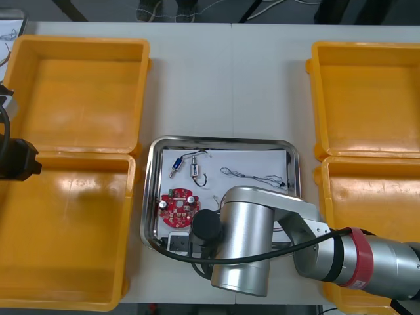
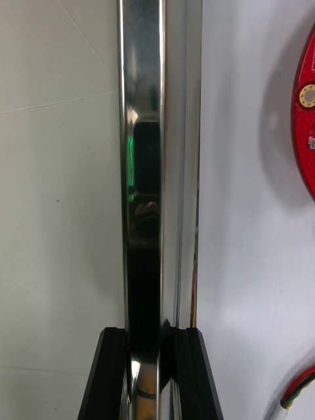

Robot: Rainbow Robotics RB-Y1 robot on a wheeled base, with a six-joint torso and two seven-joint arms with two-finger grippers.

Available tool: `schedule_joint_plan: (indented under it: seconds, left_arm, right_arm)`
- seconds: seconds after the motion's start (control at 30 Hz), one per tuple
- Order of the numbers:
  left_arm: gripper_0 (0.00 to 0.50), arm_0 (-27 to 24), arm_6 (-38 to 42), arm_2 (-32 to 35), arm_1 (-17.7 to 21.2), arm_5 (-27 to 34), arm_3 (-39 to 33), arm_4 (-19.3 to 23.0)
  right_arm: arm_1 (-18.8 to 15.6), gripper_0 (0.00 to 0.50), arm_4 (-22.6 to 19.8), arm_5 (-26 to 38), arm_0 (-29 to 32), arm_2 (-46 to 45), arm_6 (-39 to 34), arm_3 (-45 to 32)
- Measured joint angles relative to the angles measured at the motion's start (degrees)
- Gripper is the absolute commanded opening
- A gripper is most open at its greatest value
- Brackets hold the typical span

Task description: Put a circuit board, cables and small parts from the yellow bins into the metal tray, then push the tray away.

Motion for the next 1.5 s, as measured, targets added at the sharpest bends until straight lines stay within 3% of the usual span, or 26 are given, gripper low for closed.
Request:
schedule_joint_plan:
  seconds: [0.8, 1.5]
  left_arm:
    - [0.500, 0.0, 0.0, 0.0, 0.0, 0.0, 0.0, 0.0]
    - [0.500, 0.0, 0.0, 0.0, 0.0, 0.0, 0.0, 0.0]
  right_arm:
    - [-3.6, 0.000, -3.7, -0.9, -8.2, 0.0, 0.3, 0.2]
    - [-3.9, 0.000, -10.2, -3.5, -17.7, 0.0, 0.9, 9.8]
